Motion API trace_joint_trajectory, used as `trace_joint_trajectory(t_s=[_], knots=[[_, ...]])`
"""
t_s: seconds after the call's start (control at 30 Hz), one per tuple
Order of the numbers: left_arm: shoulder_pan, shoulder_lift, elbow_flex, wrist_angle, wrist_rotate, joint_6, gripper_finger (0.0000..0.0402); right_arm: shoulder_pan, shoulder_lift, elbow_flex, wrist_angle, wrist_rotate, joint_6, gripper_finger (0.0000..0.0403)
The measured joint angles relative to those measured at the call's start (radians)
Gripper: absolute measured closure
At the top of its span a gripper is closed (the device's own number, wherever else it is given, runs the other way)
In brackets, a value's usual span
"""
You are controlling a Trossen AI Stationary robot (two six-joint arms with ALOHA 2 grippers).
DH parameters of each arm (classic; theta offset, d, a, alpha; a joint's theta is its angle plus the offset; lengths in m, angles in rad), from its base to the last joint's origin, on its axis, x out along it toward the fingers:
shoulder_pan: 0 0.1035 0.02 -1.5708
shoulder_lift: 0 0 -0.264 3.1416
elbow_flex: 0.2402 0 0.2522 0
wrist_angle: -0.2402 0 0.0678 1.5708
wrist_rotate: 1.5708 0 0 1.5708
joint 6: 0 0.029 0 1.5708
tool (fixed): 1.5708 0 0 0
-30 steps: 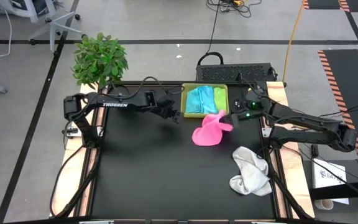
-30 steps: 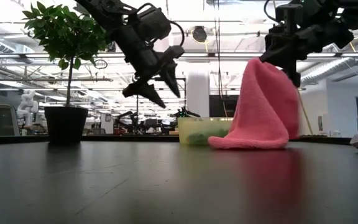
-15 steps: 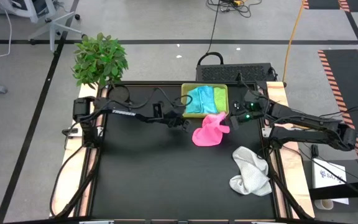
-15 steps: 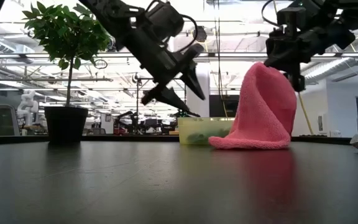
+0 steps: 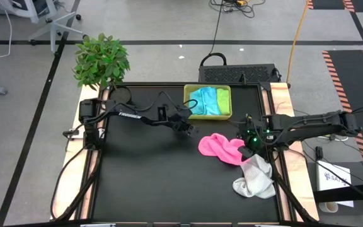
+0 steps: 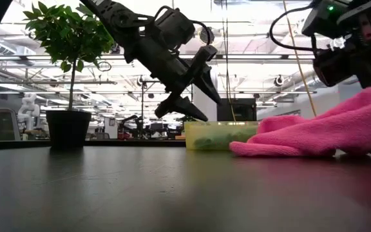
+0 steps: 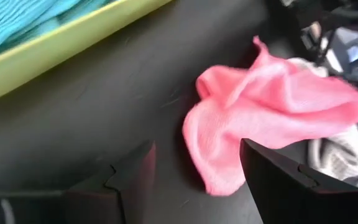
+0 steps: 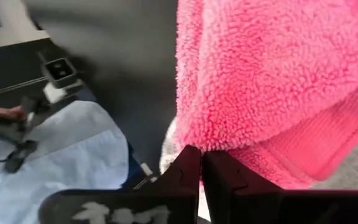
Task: Fold microfiber towels
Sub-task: Fold the pink microfiber cloth
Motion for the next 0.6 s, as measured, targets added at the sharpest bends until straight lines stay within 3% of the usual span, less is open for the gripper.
trace_joint_trajectory(t_s=[0.17,0.3,0.43,0.6], knots=[[0.000,0.000,0.000,0.040,0.036,0.030,0.0165,0.063,0.035,0.000,-0.008,0.158,-0.004,0.0403],[0.002,0.000,0.000,0.028,0.040,0.080,0.0165,0.064,0.120,0.000,0.183,0.249,0.013,0.0403],[0.011,-0.022,0.000,-0.043,0.040,0.139,0.0165,0.045,0.242,0.000,0.584,0.305,-0.025,0.0403],[0.032,-0.104,0.000,-0.238,0.037,0.229,0.0165,0.004,0.383,0.014,1.149,0.261,-0.018,0.0403]])
